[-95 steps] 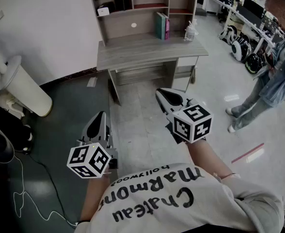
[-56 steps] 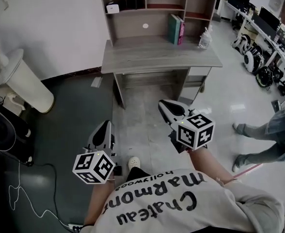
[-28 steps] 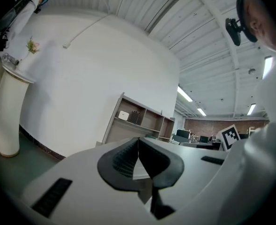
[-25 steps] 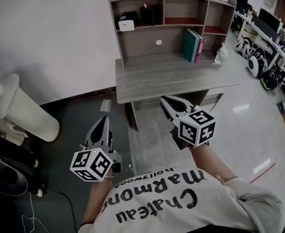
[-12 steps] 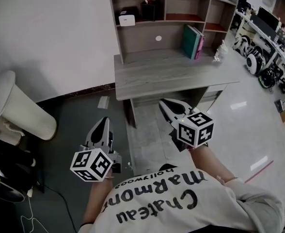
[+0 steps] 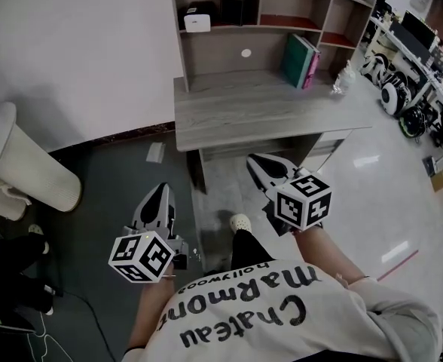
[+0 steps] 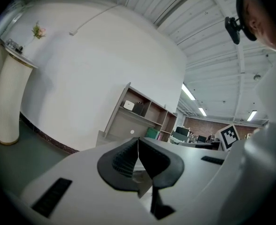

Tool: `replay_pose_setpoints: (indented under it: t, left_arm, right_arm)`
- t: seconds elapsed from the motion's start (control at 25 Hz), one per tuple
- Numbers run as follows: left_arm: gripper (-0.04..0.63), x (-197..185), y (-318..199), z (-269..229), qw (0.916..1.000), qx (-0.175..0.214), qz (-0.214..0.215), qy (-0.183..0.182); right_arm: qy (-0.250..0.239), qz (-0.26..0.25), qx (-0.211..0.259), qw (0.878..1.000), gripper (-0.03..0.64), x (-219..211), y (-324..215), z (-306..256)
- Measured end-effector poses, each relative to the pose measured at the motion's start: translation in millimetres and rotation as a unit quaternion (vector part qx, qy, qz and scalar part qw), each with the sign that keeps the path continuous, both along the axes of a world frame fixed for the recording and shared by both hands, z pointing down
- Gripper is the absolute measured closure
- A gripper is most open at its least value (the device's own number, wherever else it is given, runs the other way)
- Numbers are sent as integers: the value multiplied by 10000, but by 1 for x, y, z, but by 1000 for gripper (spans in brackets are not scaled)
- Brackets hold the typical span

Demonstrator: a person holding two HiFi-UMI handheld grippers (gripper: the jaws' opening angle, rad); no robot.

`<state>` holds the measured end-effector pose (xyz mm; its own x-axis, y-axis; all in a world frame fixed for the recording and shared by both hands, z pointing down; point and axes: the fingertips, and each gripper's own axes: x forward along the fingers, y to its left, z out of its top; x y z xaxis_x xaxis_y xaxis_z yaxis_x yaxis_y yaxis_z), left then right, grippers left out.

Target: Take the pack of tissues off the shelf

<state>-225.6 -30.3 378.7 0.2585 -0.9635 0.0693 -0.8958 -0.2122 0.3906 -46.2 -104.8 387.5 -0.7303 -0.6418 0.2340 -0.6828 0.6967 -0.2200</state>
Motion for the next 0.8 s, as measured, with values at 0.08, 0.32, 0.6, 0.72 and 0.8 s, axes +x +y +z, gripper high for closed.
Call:
replay_pose_setpoints:
  t: [0.08,0.32,0.6,0.72,0.8]
  left_arm:
    - [577,0,-5,2,10000,-10,-7,18]
    - [577,0,-33,-2,10000,5,-44,28]
    - [577,-2,-80,-14,9999,122,-108,-58]
    - [577,-10,-102,-22,9996,172,-227,-64]
    - [577,-13,-119,-29,9994,208,-280,-80]
  right_arm:
    - [22,-17,-47,10000,611,-1,-7,4]
    - [7,-78,-11,10000,611,-3,-37,-1]
    - [-41,-217,34,9998,611,-10,-84,-7]
    - [-19,-333,93,9994,610,-18,-109,-14]
    - [-35,-371,122,9992,611,-21,-129,-20]
